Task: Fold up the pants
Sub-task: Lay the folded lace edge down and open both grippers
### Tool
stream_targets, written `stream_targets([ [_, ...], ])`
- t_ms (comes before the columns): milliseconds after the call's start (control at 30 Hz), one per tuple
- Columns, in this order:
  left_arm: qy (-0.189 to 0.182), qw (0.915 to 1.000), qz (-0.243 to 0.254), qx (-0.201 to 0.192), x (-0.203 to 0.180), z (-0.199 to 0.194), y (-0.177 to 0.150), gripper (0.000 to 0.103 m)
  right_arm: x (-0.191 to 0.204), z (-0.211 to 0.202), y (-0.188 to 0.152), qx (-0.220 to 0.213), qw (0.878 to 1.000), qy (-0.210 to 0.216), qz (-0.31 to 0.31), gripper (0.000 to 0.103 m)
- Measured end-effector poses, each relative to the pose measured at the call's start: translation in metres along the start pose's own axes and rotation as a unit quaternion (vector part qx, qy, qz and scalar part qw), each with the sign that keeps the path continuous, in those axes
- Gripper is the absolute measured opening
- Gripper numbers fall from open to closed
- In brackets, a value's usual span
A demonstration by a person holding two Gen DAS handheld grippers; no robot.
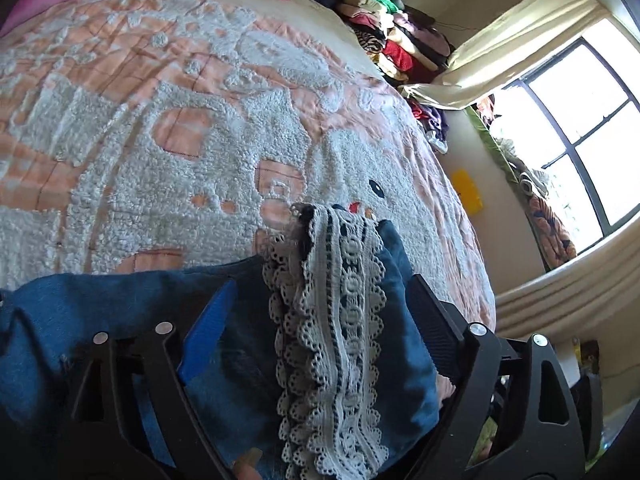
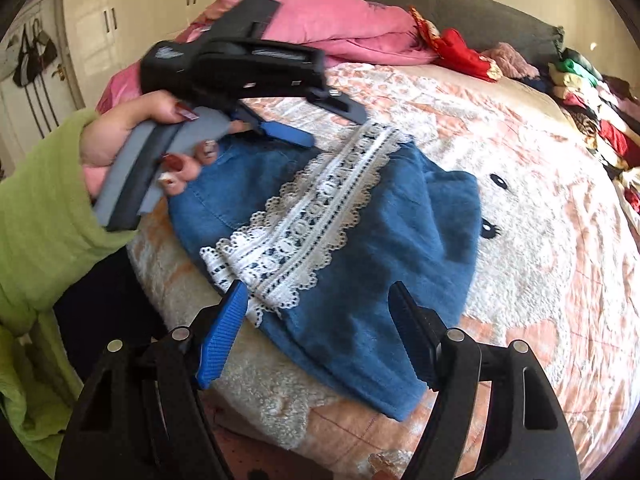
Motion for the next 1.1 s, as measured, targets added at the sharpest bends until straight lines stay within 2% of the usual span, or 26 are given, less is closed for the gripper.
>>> stream_targets([
  [100, 0.003, 1.0, -0.004, 0.009, -0.002, 0.013, 0.007, 0.079, 0.002, 0.008, 0.0, 0.011, 1.0, -0.003, -0.012, 0.072],
  [133, 0.003, 0.9999, -0.006, 0.011, -0.002, 0.017, 0.008, 0.076, 0.002, 0.011, 0.0, 0.018, 1.0, -0.005, -0.012, 0.072],
  [167, 0.0, 0.9999, -0.007, 0.014, -0.003, 0.021, 0.01, 0.053, 0.0, 0.014, -0.001, 0.026, 1.0, -0.006, -0.011, 0.072],
  [233, 0.006, 0.9999, -0.004, 0.015, -0.005, 0.021, 0.008, 0.017, 0.0, 0.017, -0.002, 0.035, 0.999, -0.001, -0.014, 0.07],
  [367, 0.009, 0.9998, 0.018, -0.004, -0.008, 0.002, 0.004, 0.015, 0.01, 0.025, 0.0, 0.047, 0.998, 0.006, -0.05, 0.067],
  [467, 0.02, 0.9991, 0.036, -0.014, -0.009, -0.007, 0.001, 0.017, 0.021, 0.041, 0.004, 0.066, 0.994, 0.005, -0.092, 0.059],
  [500, 0.023, 0.9989, 0.038, -0.011, -0.009, -0.006, 0.0, 0.018, 0.023, 0.048, 0.005, 0.073, 0.992, 0.005, -0.101, 0.053],
  [533, 0.026, 0.9989, 0.039, -0.009, -0.008, -0.005, -0.001, 0.023, 0.024, 0.054, 0.004, 0.08, 0.991, 0.005, -0.106, 0.041],
  [567, 0.027, 0.9988, 0.04, -0.006, -0.007, -0.003, -0.002, 0.028, 0.024, 0.061, 0.004, 0.088, 0.99, 0.003, -0.109, 0.034],
  [633, 0.028, 0.9988, 0.039, 0.0, -0.007, 0.002, -0.003, 0.031, 0.024, 0.067, 0.003, 0.093, 0.99, 0.017, -0.102, 0.009],
  [800, 0.035, 0.9986, 0.038, 0.008, -0.006, 0.011, -0.006, 0.042, 0.029, 0.038, 0.009, 0.05, 0.993, 0.084, -0.066, 0.009],
  [867, 0.037, 0.9986, 0.036, 0.011, -0.006, 0.014, -0.006, 0.046, 0.031, 0.038, 0.008, 0.05, 0.992, 0.101, -0.062, 0.009],
  [1000, 0.045, 0.9983, 0.034, 0.014, -0.005, 0.022, -0.006, 0.048, 0.032, 0.066, -0.005, 0.091, 0.989, 0.09, -0.067, 0.018],
  [1100, 0.051, 0.9981, 0.033, 0.008, -0.005, 0.025, -0.006, 0.046, 0.029, 0.057, -0.002, 0.078, 0.989, 0.118, -0.046, 0.033],
])
Point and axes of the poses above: each gripper's, at about its wrist camera, not at the fingertips, and z roughly the way its jaws point, x to its left, y to its top, the point moved 2 cm from there along z, roughly the way its jaws point, and after that the axes turned 15 degrees about y, right-handed, at the moved point
